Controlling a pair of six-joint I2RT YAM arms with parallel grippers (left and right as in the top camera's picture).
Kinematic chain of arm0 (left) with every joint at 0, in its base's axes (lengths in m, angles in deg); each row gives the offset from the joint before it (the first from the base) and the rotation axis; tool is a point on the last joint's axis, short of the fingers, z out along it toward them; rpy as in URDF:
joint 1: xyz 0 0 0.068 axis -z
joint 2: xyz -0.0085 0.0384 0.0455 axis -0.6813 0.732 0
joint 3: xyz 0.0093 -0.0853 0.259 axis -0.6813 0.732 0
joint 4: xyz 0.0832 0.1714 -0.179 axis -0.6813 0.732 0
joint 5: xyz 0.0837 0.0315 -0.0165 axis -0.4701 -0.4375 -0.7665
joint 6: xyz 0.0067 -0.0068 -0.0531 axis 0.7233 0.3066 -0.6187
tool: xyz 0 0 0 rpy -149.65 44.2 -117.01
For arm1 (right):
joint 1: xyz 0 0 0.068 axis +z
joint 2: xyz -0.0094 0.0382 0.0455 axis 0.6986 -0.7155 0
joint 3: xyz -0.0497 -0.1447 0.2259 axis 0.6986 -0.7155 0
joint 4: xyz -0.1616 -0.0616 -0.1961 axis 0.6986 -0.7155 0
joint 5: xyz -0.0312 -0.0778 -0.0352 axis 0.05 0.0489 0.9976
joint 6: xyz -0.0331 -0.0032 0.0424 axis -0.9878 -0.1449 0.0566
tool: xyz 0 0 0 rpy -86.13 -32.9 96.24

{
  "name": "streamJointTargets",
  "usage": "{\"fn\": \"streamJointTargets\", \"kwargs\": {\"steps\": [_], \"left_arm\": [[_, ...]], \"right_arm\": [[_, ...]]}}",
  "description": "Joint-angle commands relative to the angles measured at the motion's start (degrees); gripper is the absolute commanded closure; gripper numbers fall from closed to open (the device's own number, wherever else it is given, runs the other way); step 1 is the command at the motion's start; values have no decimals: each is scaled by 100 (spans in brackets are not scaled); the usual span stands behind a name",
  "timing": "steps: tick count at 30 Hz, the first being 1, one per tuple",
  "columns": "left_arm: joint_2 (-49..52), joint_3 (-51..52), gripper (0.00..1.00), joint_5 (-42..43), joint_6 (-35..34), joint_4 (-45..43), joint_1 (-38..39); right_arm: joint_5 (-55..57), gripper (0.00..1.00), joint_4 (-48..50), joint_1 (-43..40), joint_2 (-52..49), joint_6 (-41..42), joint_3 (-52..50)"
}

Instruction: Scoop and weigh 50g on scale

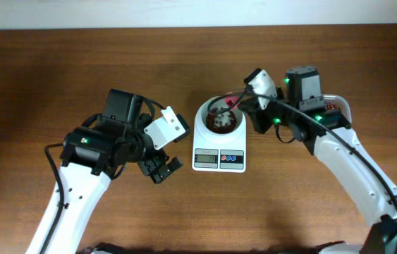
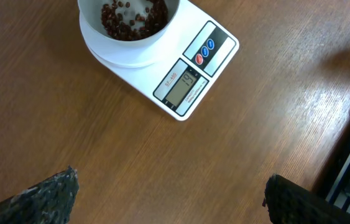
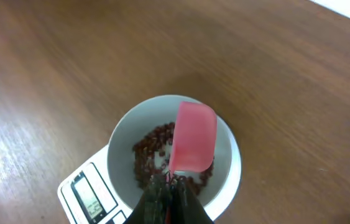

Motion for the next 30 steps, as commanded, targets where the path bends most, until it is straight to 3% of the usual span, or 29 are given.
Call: {"fn": "streamJointTargets", "kwargs": {"steps": [1, 5, 13, 19, 26, 30], "left_arm": [[-66, -87, 1, 96, 109, 7, -24], [-66, -87, 1, 96, 109, 7, -24], [-66, -87, 1, 96, 109, 7, -24], [-66, -87, 1, 98, 109, 7, -24], [-66, -87, 1, 98, 109, 7, -24], [-66, -87, 1, 96, 109, 7, -24]], "right_arm": [[946, 96, -168, 413, 55, -177, 87], [2033, 96, -223, 894, 146, -258, 92], [2061, 96, -201, 951, 619, -267, 92], [2031, 96, -501, 345, 1851, 2229, 195], [1386, 96, -2208, 273, 3005, 2470, 195], [1386, 96, -2653, 273, 3274, 2470, 195]]}}
